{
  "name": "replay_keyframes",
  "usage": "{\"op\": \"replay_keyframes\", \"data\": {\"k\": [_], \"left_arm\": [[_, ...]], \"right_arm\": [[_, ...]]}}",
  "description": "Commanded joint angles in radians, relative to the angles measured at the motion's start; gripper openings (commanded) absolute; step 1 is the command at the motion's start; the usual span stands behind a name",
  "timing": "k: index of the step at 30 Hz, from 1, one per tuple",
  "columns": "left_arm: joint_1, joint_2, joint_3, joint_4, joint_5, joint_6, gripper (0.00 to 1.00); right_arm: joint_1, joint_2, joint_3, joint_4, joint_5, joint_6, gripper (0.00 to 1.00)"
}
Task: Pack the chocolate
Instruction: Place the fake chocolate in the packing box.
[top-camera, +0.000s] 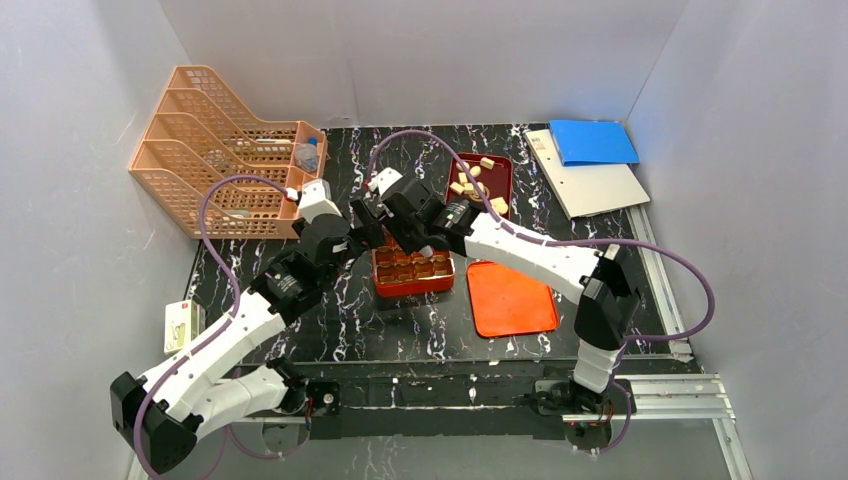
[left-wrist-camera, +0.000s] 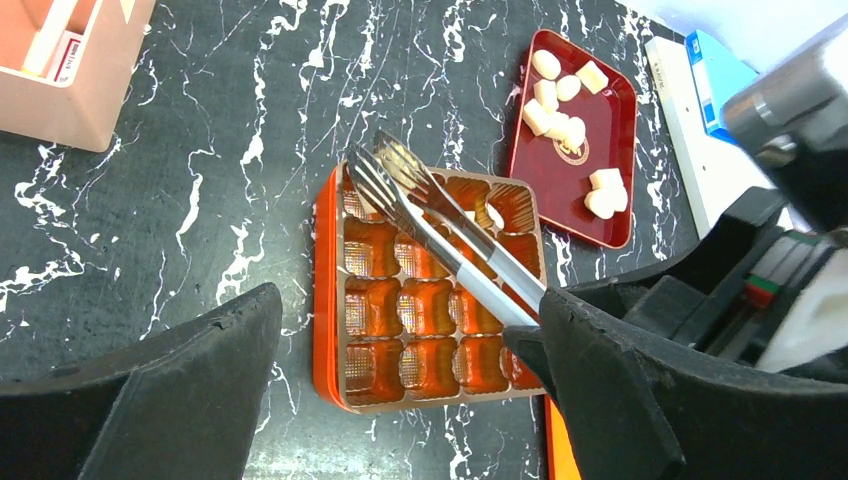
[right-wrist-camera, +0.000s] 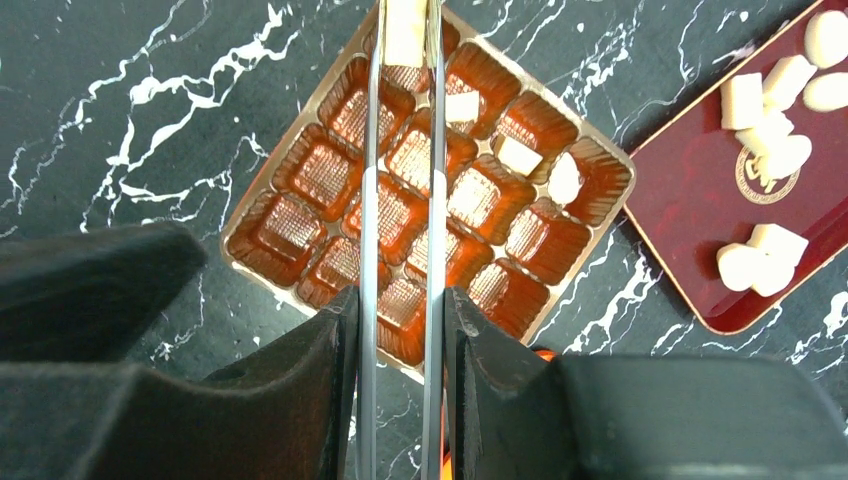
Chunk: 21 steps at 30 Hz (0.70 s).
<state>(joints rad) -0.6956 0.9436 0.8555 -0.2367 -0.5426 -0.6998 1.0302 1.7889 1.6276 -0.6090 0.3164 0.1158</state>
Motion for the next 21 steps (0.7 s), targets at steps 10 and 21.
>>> {"op": "replay_keyframes", "data": {"k": [10,21], "left_arm": [[0.004,0.012,-0.025,0.02,-0.029,0.011,0.98],[0.004,0.012,-0.028,0.021,-0.03,0.014,0.98]], "right_arm": [[0.007,0.029,0.083,0.072,0.031,-0.035,0.01],[0.006,0.035,0.071,0.08,0.04,-0.038,0.01]]}}
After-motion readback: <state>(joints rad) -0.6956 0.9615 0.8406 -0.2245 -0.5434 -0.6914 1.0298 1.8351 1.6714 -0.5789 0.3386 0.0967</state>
